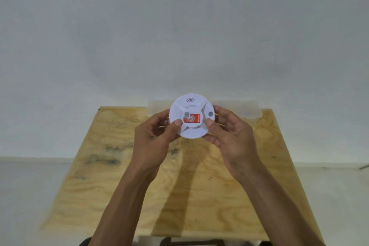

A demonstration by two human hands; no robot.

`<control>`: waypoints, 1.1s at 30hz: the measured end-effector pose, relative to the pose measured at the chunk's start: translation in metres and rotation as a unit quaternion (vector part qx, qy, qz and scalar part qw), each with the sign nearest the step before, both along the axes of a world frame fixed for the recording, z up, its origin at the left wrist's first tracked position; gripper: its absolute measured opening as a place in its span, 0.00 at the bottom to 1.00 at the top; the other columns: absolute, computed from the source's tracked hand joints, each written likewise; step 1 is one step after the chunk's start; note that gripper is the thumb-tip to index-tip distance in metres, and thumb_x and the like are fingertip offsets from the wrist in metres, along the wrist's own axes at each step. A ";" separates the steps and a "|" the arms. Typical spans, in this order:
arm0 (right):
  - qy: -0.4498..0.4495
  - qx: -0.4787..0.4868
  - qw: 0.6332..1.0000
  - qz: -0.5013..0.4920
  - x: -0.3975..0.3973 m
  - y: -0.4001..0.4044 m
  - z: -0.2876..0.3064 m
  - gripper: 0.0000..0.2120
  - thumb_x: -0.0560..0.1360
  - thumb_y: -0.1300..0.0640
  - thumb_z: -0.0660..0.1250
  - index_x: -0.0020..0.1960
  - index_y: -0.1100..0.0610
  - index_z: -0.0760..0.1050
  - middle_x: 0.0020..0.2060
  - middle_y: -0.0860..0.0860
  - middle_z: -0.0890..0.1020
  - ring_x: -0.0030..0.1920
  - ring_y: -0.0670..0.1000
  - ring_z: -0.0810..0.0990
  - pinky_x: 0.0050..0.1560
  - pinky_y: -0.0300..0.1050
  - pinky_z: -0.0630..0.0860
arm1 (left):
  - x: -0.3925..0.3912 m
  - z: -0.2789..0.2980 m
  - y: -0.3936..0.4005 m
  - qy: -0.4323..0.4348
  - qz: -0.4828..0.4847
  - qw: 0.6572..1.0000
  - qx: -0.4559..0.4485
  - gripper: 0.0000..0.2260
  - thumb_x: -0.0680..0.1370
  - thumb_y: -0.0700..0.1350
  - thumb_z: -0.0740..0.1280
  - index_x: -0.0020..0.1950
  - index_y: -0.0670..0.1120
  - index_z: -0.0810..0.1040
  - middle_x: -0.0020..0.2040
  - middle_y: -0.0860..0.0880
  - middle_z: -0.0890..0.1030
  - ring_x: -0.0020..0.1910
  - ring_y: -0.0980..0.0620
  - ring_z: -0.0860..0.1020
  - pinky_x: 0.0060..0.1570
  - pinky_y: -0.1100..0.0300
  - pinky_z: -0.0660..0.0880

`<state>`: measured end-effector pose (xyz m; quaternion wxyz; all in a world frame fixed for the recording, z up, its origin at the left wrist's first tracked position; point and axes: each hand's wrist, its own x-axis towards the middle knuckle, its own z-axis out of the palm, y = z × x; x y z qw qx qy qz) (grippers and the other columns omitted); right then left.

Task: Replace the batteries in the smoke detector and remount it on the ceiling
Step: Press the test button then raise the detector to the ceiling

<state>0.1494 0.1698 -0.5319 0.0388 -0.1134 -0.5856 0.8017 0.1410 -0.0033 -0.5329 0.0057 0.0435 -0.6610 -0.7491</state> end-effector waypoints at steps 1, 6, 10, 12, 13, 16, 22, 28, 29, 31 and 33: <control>0.006 0.008 1.000 0.000 0.001 0.000 0.018 0.16 0.74 0.66 0.71 0.61 0.58 0.79 0.51 0.55 0.86 0.50 0.54 0.86 0.46 0.48 0.83 | 0.001 0.017 0.000 0.001 -0.001 1.000 -0.004 0.11 0.77 0.38 0.73 0.59 0.45 0.84 0.48 0.46 0.87 0.46 0.48 0.84 0.46 0.55 0.82; 0.032 0.060 0.998 -0.002 0.008 0.002 0.110 0.17 0.74 0.63 0.73 0.62 0.55 0.79 0.52 0.53 0.85 0.51 0.54 0.86 0.47 0.48 0.83 | 0.007 0.109 -0.001 0.013 0.009 1.000 -0.017 0.12 0.77 0.41 0.74 0.60 0.49 0.83 0.51 0.42 0.86 0.46 0.48 0.85 0.48 0.43 0.82; 0.066 0.109 0.992 -0.002 0.012 0.001 0.180 0.18 0.74 0.60 0.74 0.63 0.52 0.79 0.52 0.51 0.85 0.51 0.53 0.86 0.48 0.50 0.84 | 0.010 0.176 -0.002 0.044 0.023 0.999 -0.015 0.13 0.76 0.40 0.73 0.60 0.49 0.83 0.47 0.42 0.87 0.44 0.48 0.86 0.48 0.53 0.83; 0.087 0.138 0.987 -0.011 0.012 0.000 0.209 0.16 0.74 0.58 0.74 0.61 0.51 0.80 0.50 0.49 0.86 0.50 0.52 0.86 0.47 0.51 0.84 | 0.010 0.205 -0.002 0.060 0.027 0.998 -0.010 0.13 0.76 0.40 0.74 0.60 0.49 0.82 0.46 0.42 0.87 0.45 0.46 0.86 0.50 0.52 0.83; 0.099 0.153 0.983 -0.018 0.010 -0.001 0.222 0.15 0.74 0.58 0.74 0.60 0.50 0.81 0.49 0.48 0.86 0.50 0.51 0.85 0.47 0.52 0.84 | 0.009 0.218 -0.002 0.069 0.030 0.997 -0.006 0.13 0.76 0.40 0.74 0.60 0.49 0.82 0.45 0.42 0.87 0.45 0.45 0.86 0.50 0.51 0.83; 0.135 0.179 0.974 -0.030 0.002 -0.001 0.251 0.14 0.74 0.58 0.74 0.58 0.48 0.82 0.47 0.45 0.87 0.50 0.48 0.85 0.51 0.54 0.83 | 0.001 0.248 -0.002 0.101 0.032 0.994 -0.010 0.14 0.75 0.39 0.74 0.59 0.50 0.83 0.44 0.43 0.87 0.45 0.45 0.86 0.50 0.50 0.83; 0.186 0.173 0.966 -0.052 -0.021 -0.002 0.292 0.15 0.75 0.60 0.73 0.60 0.49 0.82 0.48 0.45 0.87 0.50 0.48 0.86 0.51 0.51 0.84 | -0.027 0.295 -0.002 0.162 0.030 0.986 -0.029 0.13 0.75 0.40 0.75 0.58 0.51 0.83 0.45 0.46 0.88 0.46 0.45 0.86 0.50 0.50 0.84; 0.245 0.179 0.949 -0.078 -0.051 0.001 0.338 0.13 0.74 0.61 0.74 0.56 0.48 0.83 0.46 0.46 0.87 0.49 0.48 0.86 0.54 0.56 0.82 | -0.059 0.341 0.002 0.228 0.025 0.973 -0.030 0.14 0.75 0.40 0.75 0.59 0.52 0.84 0.46 0.48 0.88 0.48 0.47 0.86 0.51 0.50 0.83; 0.256 0.181 0.946 -0.083 -0.057 0.001 0.347 0.13 0.74 0.61 0.74 0.55 0.48 0.83 0.46 0.45 0.87 0.48 0.48 0.86 0.54 0.57 0.82 | -0.064 0.350 0.002 0.239 0.026 0.970 -0.029 0.14 0.75 0.40 0.75 0.59 0.52 0.84 0.46 0.49 0.88 0.47 0.48 0.87 0.51 0.50 0.83; 0.276 0.185 0.939 -0.091 -0.067 0.001 0.366 0.13 0.73 0.61 0.74 0.54 0.48 0.83 0.45 0.45 0.87 0.47 0.49 0.86 0.54 0.58 0.82 | -0.074 0.369 0.002 0.261 0.029 0.964 -0.028 0.14 0.75 0.40 0.75 0.60 0.52 0.84 0.46 0.49 0.88 0.47 0.48 0.87 0.51 0.51 0.83; 0.298 0.189 0.931 -0.098 -0.078 0.000 0.386 0.13 0.73 0.61 0.74 0.54 0.48 0.83 0.45 0.45 0.87 0.47 0.49 0.86 0.54 0.58 0.82 | -0.084 0.389 0.002 0.281 0.031 0.959 -0.020 0.14 0.76 0.41 0.74 0.60 0.51 0.83 0.46 0.48 0.88 0.48 0.48 0.87 0.51 0.51 0.83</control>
